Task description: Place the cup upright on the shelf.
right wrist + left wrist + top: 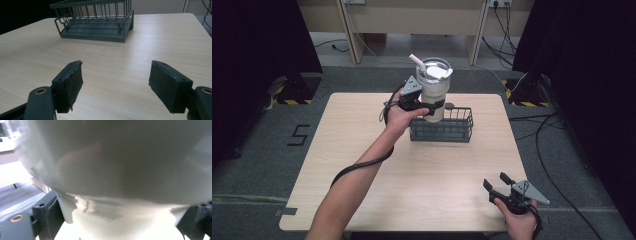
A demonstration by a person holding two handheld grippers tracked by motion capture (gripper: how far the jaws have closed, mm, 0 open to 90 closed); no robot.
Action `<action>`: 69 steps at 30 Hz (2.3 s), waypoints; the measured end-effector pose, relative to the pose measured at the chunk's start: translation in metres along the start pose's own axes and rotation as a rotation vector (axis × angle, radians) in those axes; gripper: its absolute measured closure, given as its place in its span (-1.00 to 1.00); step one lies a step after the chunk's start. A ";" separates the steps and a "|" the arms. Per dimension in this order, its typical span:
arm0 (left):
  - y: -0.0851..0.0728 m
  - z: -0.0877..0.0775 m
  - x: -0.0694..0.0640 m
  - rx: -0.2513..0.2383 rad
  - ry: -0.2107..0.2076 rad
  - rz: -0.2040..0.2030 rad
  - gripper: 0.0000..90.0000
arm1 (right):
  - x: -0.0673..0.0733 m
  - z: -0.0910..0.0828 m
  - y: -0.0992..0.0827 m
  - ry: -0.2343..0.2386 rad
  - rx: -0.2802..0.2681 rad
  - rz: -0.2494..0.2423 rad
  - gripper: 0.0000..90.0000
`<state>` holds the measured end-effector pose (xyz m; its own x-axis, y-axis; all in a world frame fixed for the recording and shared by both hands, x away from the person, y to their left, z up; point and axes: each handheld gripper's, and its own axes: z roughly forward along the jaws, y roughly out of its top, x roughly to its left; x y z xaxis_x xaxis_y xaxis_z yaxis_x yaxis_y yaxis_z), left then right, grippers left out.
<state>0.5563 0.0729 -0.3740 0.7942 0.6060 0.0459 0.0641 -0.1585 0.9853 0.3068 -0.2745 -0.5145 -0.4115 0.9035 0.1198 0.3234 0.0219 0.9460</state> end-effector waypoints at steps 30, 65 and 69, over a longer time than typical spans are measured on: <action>-0.031 0.027 0.006 0.081 0.038 -0.088 -0.76 | 0.001 0.000 0.000 0.007 0.004 -0.001 -0.40; -0.062 0.028 0.004 0.088 0.020 -0.103 -0.79 | 0.003 0.001 -0.001 0.010 0.014 -0.011 -0.40; -0.064 0.027 0.003 0.074 0.024 -0.103 -0.80 | 0.003 0.002 -0.001 0.012 0.016 -0.013 -0.40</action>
<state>0.5713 0.0638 -0.4416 0.7667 0.6401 -0.0499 0.1895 -0.1514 0.9701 0.3069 -0.2711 -0.5155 -0.4256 0.8981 0.1114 0.3313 0.0401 0.9427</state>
